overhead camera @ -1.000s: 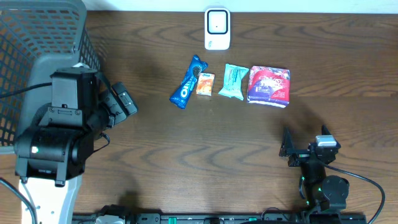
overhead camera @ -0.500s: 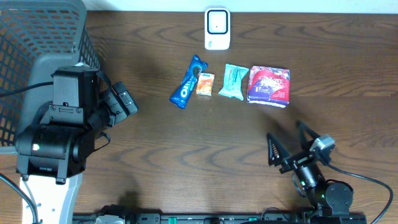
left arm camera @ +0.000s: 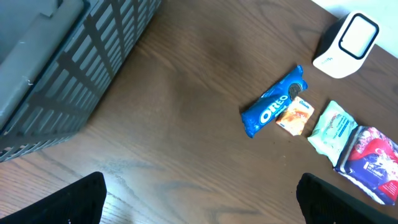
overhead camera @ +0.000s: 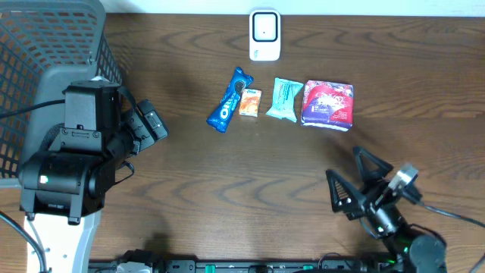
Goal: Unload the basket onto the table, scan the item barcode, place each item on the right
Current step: 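Reach the right gripper to the purple pad pack and grasp it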
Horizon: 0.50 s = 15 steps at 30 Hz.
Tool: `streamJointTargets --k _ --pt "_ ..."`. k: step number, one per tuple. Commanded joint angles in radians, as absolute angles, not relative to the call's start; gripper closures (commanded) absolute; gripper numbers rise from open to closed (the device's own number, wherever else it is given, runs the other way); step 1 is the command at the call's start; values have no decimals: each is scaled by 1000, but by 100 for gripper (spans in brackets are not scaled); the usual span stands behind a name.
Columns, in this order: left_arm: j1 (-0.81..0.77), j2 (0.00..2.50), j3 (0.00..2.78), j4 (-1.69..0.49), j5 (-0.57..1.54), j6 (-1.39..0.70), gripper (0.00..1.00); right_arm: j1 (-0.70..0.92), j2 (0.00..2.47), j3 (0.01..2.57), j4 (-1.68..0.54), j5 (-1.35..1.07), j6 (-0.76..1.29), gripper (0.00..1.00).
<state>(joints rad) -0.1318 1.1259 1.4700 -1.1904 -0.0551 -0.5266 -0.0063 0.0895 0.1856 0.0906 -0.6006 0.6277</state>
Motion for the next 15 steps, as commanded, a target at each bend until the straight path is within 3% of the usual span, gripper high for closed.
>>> streamJointTargets --k 1,11,15 --pt "-127 1130 1477 -1193 -68 -524 2 -20 208 387 -77 -562 408 1" --pt "-127 1130 1477 -1193 -68 -524 2 -21 929 1094 -857 -140 -20 1" --pt "-127 1130 1477 -1193 -68 -524 2 -21 1174 1252 -939 -136 -36 1"
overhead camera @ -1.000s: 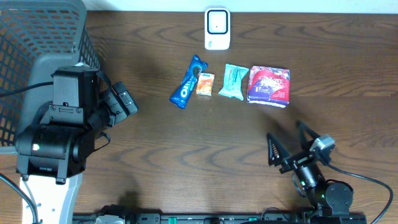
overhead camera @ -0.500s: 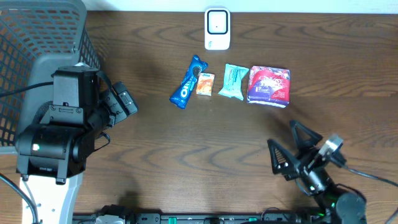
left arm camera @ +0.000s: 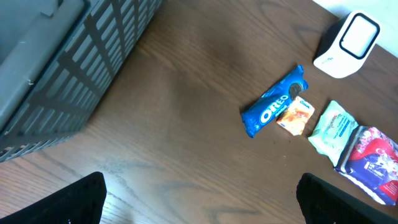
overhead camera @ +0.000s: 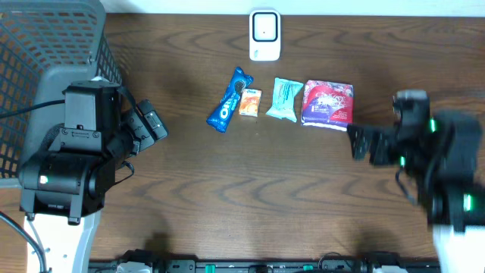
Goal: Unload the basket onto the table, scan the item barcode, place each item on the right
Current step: 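Reach the right gripper to the purple pad pack and grasp it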
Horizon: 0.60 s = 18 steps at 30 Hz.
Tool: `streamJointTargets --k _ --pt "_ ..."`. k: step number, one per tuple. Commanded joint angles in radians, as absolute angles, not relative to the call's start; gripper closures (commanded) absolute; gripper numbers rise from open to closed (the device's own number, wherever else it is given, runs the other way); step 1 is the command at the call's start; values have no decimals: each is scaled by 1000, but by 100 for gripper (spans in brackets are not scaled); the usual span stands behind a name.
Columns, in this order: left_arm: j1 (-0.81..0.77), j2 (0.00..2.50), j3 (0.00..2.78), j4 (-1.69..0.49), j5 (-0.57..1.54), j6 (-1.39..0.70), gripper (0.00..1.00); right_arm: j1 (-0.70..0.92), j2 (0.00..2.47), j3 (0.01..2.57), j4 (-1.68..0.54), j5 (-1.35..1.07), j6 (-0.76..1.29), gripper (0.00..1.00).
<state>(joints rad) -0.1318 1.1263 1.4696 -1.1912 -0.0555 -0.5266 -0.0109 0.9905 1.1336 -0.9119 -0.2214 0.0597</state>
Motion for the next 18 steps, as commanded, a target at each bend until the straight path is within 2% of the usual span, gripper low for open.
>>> streamJointTargets --k 1,18 --pt "-127 1130 1477 -1193 -68 -524 2 -21 1219 1271 -939 -136 -39 1" --pt "-127 1130 1477 -1193 -68 -524 2 -22 1620 1297 -787 -141 -39 1"
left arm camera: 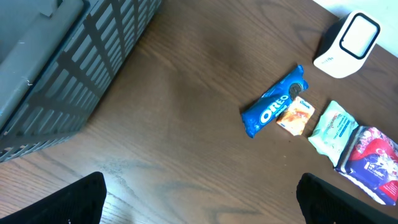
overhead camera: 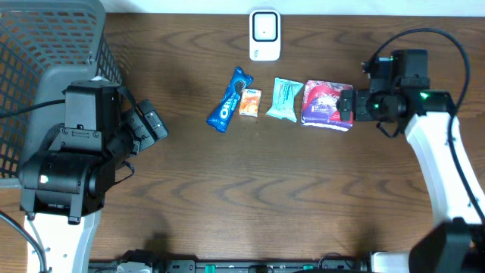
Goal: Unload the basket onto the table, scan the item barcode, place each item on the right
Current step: 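Reach the right gripper to the purple pad pack and grasp it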
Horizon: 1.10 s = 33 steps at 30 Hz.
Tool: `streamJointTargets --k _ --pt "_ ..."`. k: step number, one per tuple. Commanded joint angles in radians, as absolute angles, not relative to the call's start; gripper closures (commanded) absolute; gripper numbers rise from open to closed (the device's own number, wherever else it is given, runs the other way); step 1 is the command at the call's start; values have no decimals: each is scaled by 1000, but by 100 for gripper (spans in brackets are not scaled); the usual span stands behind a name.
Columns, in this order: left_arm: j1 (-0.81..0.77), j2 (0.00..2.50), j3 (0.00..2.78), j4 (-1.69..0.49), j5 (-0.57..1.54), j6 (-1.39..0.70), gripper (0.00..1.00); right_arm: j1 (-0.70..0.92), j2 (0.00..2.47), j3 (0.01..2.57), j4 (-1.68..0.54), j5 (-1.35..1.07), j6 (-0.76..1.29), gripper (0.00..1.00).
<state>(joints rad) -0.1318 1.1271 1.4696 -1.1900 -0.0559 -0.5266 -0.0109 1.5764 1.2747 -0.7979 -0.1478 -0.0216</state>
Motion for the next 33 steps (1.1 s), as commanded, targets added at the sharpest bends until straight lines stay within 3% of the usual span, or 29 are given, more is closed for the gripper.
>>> streamJointTargets --k 1,9,16,17,20,21,28,33 --pt "-127 1130 1477 -1193 -68 -524 2 -25 1639 1297 -779 -148 -39 1" --pt "-127 1130 1477 -1193 -68 -524 2 -113 1734 1297 -643 -469 -30 1" --pt "-127 1130 1477 -1193 -68 -524 2 -169 1824 1297 -562 -489 22 2" --pt "-127 1130 1477 -1193 -68 -524 2 -169 1840 1297 -550 -514 21 5" --pt "-127 1130 1477 -1193 -68 -524 2 -169 1882 1297 -524 -553 21 37" --pt "-127 1130 1477 -1193 -68 -524 2 -169 1895 1297 -515 -553 22 41" --pt "-127 1130 1477 -1193 -68 -524 2 -169 1974 1297 -480 -553 22 36" --pt "-127 1130 1477 -1193 -68 -524 2 -169 2018 1297 -486 -551 13 56"
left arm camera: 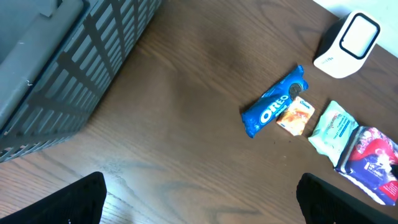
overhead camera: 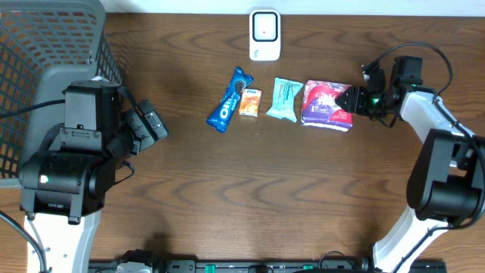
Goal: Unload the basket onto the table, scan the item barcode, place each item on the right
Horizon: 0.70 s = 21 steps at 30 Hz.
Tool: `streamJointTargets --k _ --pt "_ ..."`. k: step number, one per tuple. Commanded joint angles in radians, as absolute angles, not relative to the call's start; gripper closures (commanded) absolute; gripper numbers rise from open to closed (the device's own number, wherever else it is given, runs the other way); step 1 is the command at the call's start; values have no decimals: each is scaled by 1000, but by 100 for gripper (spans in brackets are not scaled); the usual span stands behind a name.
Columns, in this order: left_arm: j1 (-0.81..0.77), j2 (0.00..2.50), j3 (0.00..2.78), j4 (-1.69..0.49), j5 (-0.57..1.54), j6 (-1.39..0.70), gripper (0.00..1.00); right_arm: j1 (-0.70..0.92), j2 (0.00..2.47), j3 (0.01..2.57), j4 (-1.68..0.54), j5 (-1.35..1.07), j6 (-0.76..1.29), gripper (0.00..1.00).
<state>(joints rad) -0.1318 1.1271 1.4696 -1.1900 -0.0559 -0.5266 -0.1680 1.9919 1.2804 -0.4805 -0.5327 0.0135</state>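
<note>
Four items lie in a row in mid-table: a blue Oreo pack (overhead camera: 228,100) (left arm camera: 273,102), a small orange packet (overhead camera: 249,102), a teal packet (overhead camera: 286,99) and a red-purple pack (overhead camera: 327,104) (left arm camera: 372,157). The white scanner (overhead camera: 264,34) (left arm camera: 346,45) stands behind them at the far edge. My right gripper (overhead camera: 355,101) is at the red-purple pack's right edge; its jaws are too small and dark to read. My left gripper (left arm camera: 202,205) hangs open over bare wood at the left, holding nothing, well short of the items.
A grey mesh basket (overhead camera: 45,45) (left arm camera: 62,56) fills the far left corner beside the left arm. The right arm's cable loops above its wrist near the table's right side.
The right arm has changed its pose, and its wrist now sits further right. Its gripper is still at the red-purple pack's right edge. The items and the left arm are where they were.
The right gripper was open near the front right of the table. Then it was blurred in mid-table to the right of the items. Then it was at the red-purple pack's right edge, where it still is. The left arm has stayed still throughout.
</note>
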Motion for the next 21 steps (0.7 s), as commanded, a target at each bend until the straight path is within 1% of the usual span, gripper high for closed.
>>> streamJointTargets --k 1,2,4,5,7,10,12,15,20,21 --pt "-127 1130 1477 -1193 -68 -524 2 -169 2023 1297 -487 -547 13 62" --pt "-127 1130 1477 -1193 -68 -524 2 -169 2024 1297 -490 -543 14 73" --pt "-127 1130 1477 -1193 -68 -524 2 -169 2024 1297 -490 -533 15 85" --pt "-127 1130 1477 -1193 -68 -524 2 -169 2021 1297 -490 -533 22 90" --pt "-127 1130 1477 -1193 -68 -524 2 -172 2014 1300 -491 -533 45 96" --pt "-127 1130 1477 -1193 -68 -524 2 -181 1982 1314 -504 -524 48 97" --pt "-127 1130 1477 -1193 -68 -524 2 -184 1929 1336 -533 -446 48 98" --pt "-127 1130 1477 -1193 -68 -524 2 -175 1848 1361 -575 -241 48 99" --pt "-127 1130 1477 -1193 -68 -524 2 -119 1706 1367 -612 300 93 99" --pt "-127 1130 1477 -1193 -68 -524 2 -87 1679 1367 -620 488 93 99"
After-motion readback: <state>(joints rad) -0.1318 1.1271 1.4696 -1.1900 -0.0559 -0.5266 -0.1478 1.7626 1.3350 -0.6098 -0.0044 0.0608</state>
